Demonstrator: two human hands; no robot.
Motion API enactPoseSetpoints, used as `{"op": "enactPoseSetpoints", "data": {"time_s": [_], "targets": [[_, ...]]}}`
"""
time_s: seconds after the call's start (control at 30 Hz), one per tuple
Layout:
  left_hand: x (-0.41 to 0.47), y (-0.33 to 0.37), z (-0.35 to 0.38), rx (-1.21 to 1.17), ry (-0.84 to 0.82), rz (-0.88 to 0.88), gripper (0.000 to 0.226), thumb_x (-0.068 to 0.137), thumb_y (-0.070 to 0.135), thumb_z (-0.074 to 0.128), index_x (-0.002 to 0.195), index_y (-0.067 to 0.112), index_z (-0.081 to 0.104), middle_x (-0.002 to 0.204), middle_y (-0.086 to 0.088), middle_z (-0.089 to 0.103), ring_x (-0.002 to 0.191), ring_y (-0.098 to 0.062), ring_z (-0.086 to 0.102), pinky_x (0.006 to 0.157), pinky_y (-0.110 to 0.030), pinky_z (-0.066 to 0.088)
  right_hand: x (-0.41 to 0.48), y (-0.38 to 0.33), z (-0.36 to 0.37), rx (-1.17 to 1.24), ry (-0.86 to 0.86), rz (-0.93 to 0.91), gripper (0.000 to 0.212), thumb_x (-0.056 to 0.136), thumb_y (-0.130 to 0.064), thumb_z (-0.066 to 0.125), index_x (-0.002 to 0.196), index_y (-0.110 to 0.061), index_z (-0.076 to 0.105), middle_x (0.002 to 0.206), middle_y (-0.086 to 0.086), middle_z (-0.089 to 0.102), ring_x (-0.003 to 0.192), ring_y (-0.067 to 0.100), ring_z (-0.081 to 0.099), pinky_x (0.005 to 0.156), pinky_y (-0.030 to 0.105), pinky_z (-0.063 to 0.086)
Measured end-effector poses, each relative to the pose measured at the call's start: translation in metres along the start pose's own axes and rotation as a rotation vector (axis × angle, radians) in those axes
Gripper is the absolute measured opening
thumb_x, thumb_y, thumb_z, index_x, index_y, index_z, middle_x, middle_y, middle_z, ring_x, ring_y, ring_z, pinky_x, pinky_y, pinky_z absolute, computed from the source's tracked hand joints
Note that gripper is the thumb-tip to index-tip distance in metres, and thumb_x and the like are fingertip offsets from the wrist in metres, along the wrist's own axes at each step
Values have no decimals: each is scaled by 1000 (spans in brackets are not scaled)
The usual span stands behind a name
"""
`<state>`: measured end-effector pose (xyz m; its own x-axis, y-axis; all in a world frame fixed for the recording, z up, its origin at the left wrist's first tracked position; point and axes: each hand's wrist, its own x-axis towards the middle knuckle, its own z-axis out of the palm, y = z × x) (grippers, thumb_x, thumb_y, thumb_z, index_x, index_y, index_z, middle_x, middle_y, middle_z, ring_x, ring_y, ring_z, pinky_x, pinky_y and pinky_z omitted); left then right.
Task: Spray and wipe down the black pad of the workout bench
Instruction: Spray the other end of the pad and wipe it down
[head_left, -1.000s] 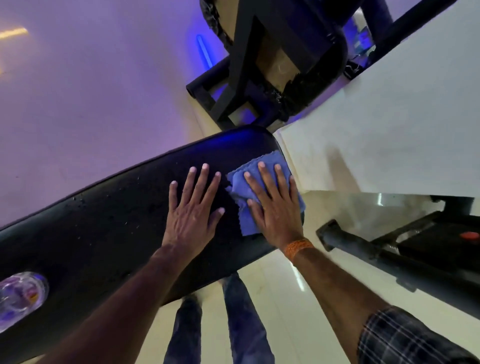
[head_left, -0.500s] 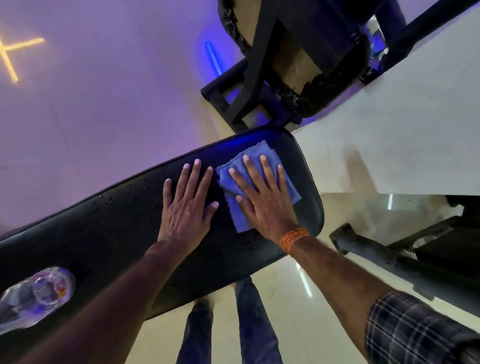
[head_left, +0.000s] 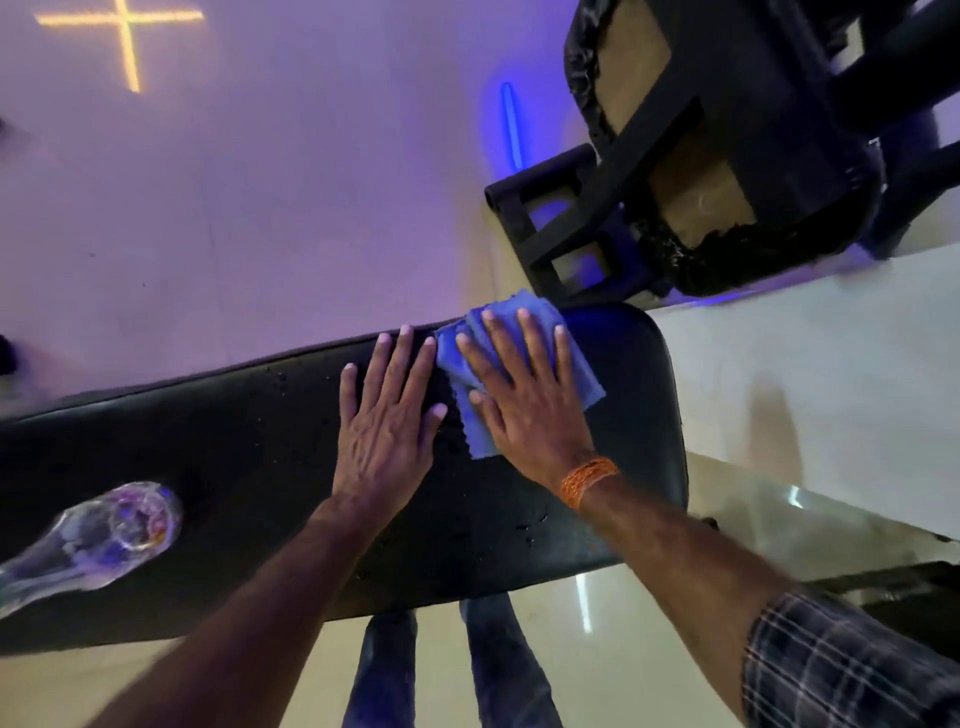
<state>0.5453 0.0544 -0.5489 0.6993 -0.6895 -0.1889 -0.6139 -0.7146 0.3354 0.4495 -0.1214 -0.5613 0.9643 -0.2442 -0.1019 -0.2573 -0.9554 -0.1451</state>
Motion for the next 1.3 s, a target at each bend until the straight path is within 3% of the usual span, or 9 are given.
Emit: {"op": "enactPoseSetpoints", "data": {"time_s": [0.17,0.33,0.47,0.6,0.73,0.9,1.03,1.17,1.3], "targets": [[-5,-1,1,-8,16,-30,65,107,41,38,166,21,20,175,0,11,162,-20,6,128,-51,9,21,4,-4,71,93,392,56,109,-40,34,163,-29,29,171,1,26,158,36,20,125,64,15],[-10,-3,3,-2,47,-49,64,107,38,39,165,17,22,174,-1,15,161,-21,11,128,-52,13,21,18,-4,-4,-11,-128,56,111,-43,27,165,-35,16,174,-5,15,161,29,14,128,57,13],[-11,-8,0,-13,38,-67,64,107,39,37,166,20,21,175,0,13,162,-20,9,128,-51,12,24,-8,-3,52,92,377,55,110,-40,32,164,-28,28,172,1,24,159,36,20,127,62,13],[-12,-11,0,-16,29,-46,64,107,39,39,166,20,21,175,0,13,162,-20,10,127,-51,13,7,1,-3,-7,-16,-150,56,111,-42,27,166,-34,14,175,-3,10,161,30,9,128,58,14],[-12,-11,-1,-19,22,-37,65,107,39,39,166,20,20,175,0,11,162,-21,8,128,-51,11,17,4,-3,65,107,458,55,110,-40,30,164,-29,27,172,1,23,159,33,18,126,61,17],[-16,-16,-1,-20,24,-28,66,106,41,40,166,20,21,175,-1,12,162,-22,9,127,-53,12,-6,2,-2,-25,-14,-94,56,112,-40,25,166,-31,13,175,-1,10,161,31,6,127,58,16],[-23,-21,-2,-8,5,-5,66,106,43,39,166,21,21,175,-3,10,162,-24,8,127,-55,13,-5,-14,-5,65,85,487,57,111,-38,31,165,-29,21,174,2,13,161,33,9,128,60,12],[-30,-22,-4,-7,-9,15,66,106,43,39,166,21,22,175,-6,10,162,-27,7,126,-56,12,-30,-26,-1,-3,-27,-67,58,111,-39,33,166,-30,15,175,-1,9,161,31,5,129,57,10],[-34,-28,-7,-3,-41,44,67,105,42,39,166,22,20,175,-5,7,162,-27,5,126,-57,13,-19,-21,-2,63,89,535,57,111,-37,31,166,-29,19,175,1,13,161,32,8,128,60,13]]}}
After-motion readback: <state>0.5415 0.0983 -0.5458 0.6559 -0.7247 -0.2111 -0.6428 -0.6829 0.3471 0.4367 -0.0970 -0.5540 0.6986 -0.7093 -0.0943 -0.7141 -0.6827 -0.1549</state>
